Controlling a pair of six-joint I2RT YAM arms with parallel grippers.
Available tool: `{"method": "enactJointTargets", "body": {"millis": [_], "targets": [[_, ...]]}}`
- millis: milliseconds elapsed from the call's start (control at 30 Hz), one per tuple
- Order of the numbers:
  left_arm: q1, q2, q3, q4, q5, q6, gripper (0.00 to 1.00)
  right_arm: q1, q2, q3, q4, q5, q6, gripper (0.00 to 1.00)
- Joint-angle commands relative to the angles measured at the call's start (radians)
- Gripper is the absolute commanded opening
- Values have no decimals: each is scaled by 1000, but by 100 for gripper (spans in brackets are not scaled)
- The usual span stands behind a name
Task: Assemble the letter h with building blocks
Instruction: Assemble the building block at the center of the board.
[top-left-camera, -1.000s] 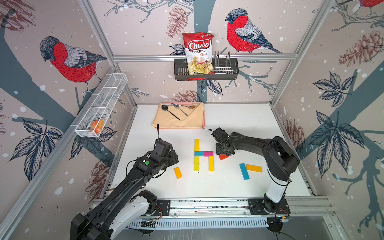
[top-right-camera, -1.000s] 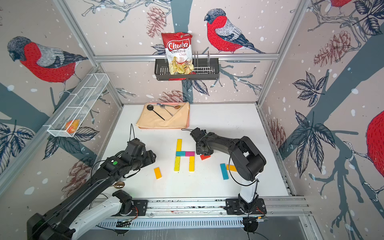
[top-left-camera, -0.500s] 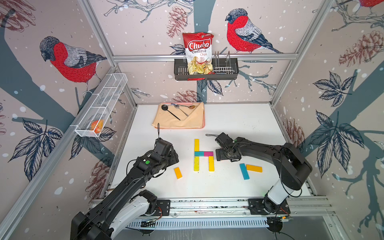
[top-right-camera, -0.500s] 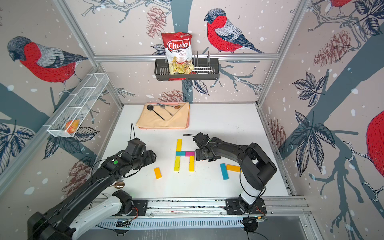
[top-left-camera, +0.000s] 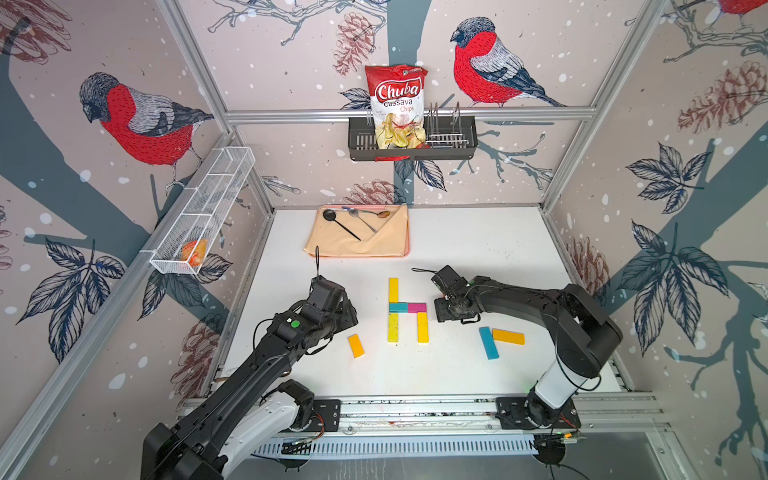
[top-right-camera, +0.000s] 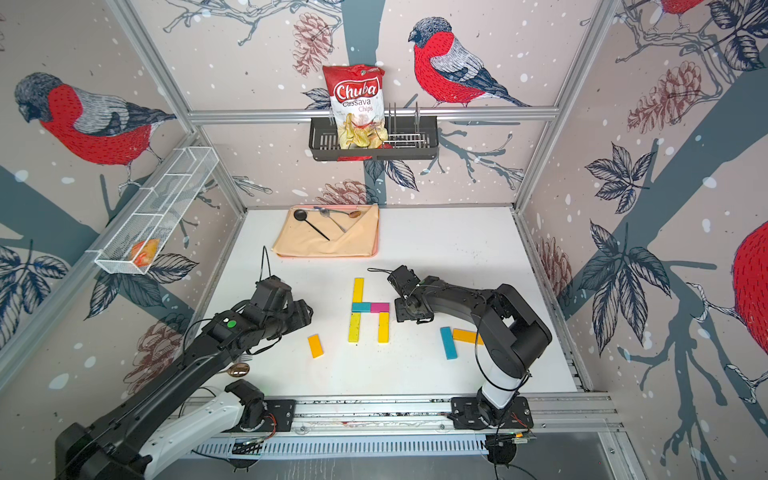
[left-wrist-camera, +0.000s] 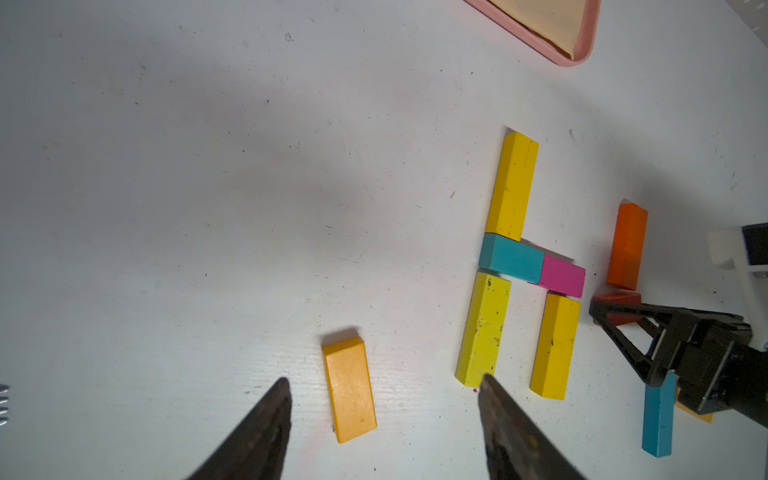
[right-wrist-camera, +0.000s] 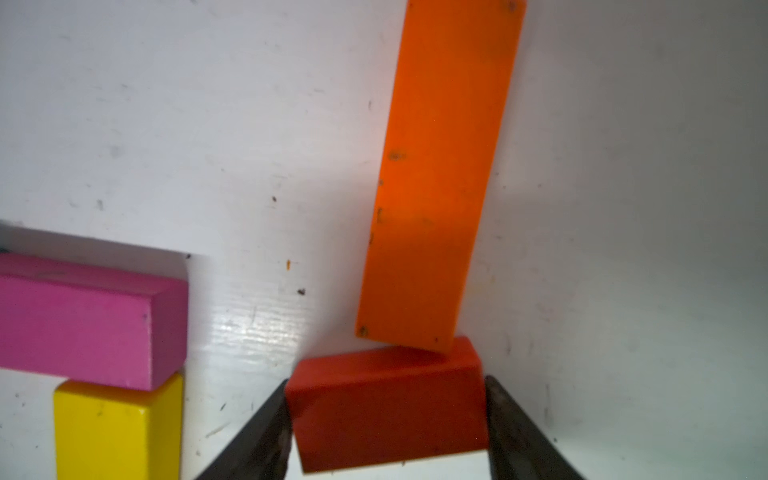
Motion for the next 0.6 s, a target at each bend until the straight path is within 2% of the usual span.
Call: {"method": "enactJointTargets", "body": {"millis": [0,100,233,333,567], "targets": [[2,-6,7,-1,-8,10,70,0,10,-12,-22,-5,-12,52],[2,-2,2,4,-5,9,70,11,-1,-22,-28,-13,7,43],[2,1,-3,12,-1,9,70,16,-13,-26,-65,15,61,42],[2,3,-3,17,3,9,70,-26,1,-22,-103,40,107,41],[1,-11,-4,8,-4,10,70,-48,-18,-17,-100,18,119,43]]}}
